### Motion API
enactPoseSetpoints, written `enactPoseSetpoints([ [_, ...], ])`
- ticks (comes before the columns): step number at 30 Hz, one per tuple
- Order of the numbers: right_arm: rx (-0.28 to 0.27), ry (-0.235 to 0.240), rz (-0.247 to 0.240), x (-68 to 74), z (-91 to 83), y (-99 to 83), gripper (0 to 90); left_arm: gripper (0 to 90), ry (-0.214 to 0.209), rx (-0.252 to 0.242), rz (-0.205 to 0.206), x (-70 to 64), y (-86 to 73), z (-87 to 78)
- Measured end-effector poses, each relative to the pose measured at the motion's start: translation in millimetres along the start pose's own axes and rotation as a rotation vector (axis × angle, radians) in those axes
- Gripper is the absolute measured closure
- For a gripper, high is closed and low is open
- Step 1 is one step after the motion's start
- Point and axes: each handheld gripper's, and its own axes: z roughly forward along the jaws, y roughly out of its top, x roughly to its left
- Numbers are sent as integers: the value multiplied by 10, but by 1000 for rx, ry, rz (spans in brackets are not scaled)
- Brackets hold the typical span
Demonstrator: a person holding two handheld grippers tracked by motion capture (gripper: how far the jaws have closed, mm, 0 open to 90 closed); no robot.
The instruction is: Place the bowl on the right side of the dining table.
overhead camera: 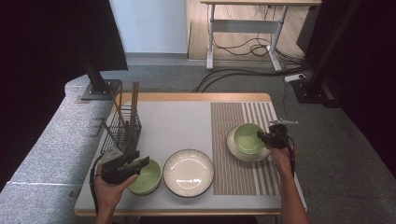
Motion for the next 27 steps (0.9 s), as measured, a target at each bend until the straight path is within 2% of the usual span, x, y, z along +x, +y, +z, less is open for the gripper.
enactPoseSetpoints([
  [15,3,3,15,-40,21,-34,835,463,-4,4,1,-8,-3,22],
  [27,27,17,30,-71,83,-14,835,460,-7,1,2,-3,3,9],
])
